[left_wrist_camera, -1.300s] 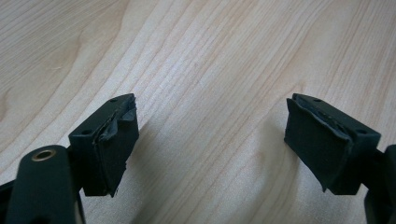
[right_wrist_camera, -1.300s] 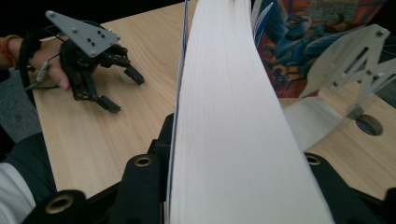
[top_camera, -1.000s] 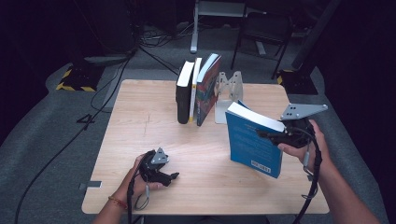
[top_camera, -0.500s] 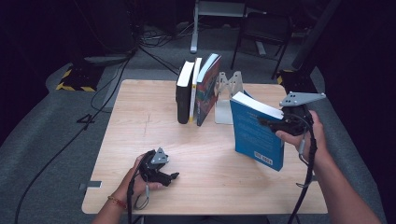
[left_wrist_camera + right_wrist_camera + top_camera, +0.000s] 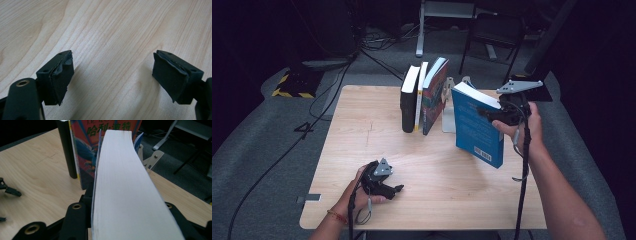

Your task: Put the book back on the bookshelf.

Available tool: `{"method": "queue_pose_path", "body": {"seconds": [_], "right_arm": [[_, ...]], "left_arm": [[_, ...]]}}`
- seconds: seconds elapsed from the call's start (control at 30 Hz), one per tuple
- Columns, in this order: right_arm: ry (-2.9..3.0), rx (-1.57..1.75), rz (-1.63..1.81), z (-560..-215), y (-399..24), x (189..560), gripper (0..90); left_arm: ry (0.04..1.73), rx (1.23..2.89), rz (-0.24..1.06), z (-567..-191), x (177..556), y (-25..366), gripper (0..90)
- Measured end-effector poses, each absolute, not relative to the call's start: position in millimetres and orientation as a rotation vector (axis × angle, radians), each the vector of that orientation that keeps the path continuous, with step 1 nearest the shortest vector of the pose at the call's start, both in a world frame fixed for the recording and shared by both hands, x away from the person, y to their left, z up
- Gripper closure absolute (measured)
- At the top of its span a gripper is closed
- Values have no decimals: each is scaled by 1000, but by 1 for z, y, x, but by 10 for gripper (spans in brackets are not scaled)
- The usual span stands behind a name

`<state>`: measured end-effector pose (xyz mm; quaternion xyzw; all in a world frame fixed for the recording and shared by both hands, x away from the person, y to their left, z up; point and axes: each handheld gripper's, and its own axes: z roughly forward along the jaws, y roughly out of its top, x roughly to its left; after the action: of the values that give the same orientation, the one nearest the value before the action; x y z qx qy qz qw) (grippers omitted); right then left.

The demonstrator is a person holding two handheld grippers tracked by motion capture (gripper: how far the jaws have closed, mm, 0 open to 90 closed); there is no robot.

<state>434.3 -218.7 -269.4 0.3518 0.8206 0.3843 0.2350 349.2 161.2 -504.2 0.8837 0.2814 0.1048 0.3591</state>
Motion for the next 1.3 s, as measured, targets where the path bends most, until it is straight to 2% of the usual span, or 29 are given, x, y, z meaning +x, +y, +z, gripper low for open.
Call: {"method": "queue_pose_path", "body": {"seconds": [0.57,1.3], "right_arm": [[2132,1047,1066,-252,-200,489,608],[2047,1162,1052,-274,-173,546,606]], "left_arm": [[727,2279,268,-504,349,161,173],[728,2279,269,-504,348,161,172]]}}
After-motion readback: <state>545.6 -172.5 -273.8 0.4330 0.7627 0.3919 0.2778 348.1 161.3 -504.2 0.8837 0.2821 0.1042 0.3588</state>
